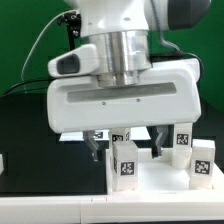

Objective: Assemble square table

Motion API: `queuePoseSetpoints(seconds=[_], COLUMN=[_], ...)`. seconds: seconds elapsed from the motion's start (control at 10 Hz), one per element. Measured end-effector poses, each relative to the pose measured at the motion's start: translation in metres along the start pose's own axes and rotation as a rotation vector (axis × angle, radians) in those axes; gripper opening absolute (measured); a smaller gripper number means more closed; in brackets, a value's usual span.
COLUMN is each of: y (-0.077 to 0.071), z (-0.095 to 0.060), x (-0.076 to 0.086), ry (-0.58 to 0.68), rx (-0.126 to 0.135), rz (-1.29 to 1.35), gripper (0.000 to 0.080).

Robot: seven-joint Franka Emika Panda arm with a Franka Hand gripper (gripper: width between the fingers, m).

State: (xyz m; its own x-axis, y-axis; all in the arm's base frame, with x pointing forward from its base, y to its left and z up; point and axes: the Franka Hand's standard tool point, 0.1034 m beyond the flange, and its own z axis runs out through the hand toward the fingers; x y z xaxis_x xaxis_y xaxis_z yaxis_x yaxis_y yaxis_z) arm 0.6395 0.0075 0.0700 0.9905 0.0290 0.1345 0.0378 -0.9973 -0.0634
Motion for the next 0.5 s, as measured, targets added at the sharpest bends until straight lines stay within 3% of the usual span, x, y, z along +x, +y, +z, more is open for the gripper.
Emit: queuePoseSetpoints(seconds=[0.1, 0.2, 0.3, 0.4, 0.5], y=[0.0020, 0.0019, 0.0019, 0.0024, 0.0062], z=[-0.0009, -0.0006, -0.0005, -0.0003, -0.0004], x=[0.0009, 0.0008, 0.0007, 0.0005, 0.0003], ry=[0.002, 0.002, 0.002, 0.001, 0.002], rx=[0.002, 0.002, 0.002, 0.001, -0.003], rz=[0.034, 0.057, 0.065, 0.110, 0.188], gripper=[0.0649, 0.0535, 0.0535, 0.0352, 0.0292])
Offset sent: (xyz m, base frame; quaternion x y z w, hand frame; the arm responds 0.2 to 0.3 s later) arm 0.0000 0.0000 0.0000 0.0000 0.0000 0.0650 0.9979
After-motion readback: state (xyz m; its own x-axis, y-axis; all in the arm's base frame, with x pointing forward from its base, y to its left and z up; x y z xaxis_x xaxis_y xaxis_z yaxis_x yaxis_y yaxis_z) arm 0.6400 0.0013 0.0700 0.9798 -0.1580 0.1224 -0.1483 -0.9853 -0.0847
